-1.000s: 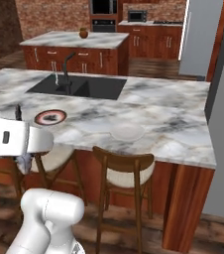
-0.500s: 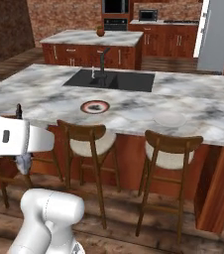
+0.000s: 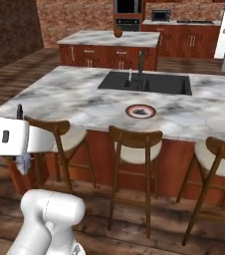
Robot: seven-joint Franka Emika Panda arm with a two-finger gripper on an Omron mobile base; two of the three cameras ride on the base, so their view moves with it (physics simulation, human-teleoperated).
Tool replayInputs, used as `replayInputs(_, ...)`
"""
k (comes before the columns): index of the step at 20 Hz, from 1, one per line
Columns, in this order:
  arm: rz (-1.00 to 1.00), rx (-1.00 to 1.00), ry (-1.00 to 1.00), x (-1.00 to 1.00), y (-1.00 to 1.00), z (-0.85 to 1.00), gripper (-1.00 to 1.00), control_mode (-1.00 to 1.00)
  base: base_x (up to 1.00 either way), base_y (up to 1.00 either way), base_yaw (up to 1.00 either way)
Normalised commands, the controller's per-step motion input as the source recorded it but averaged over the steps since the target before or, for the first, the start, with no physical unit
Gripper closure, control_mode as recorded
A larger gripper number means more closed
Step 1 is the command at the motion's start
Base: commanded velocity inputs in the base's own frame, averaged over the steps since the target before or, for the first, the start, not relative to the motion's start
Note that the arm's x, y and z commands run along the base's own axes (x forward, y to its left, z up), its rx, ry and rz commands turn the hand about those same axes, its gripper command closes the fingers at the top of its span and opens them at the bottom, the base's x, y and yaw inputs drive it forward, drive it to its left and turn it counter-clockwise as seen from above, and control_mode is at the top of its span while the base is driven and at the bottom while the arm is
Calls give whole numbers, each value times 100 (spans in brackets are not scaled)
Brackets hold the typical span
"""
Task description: Transport the fish and squash to the fridge. Place the fish on the rack containing meat and place the squash on the rack containing the vegetable, ensuring meats and vegetables are on different racks.
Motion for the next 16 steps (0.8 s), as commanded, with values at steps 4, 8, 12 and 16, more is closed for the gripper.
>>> replayInputs(4,0,0,0,0,0,0,100,100,17,100,-2)
replayInputs(8,0,0,0,0,0,0,100,100,23,100,-3)
replayInputs(12,0,0,0,0,0,0,100,100,30,100,-4)
replayInputs(16,0,0,0,0,0,0,100,100,38,100,-9)
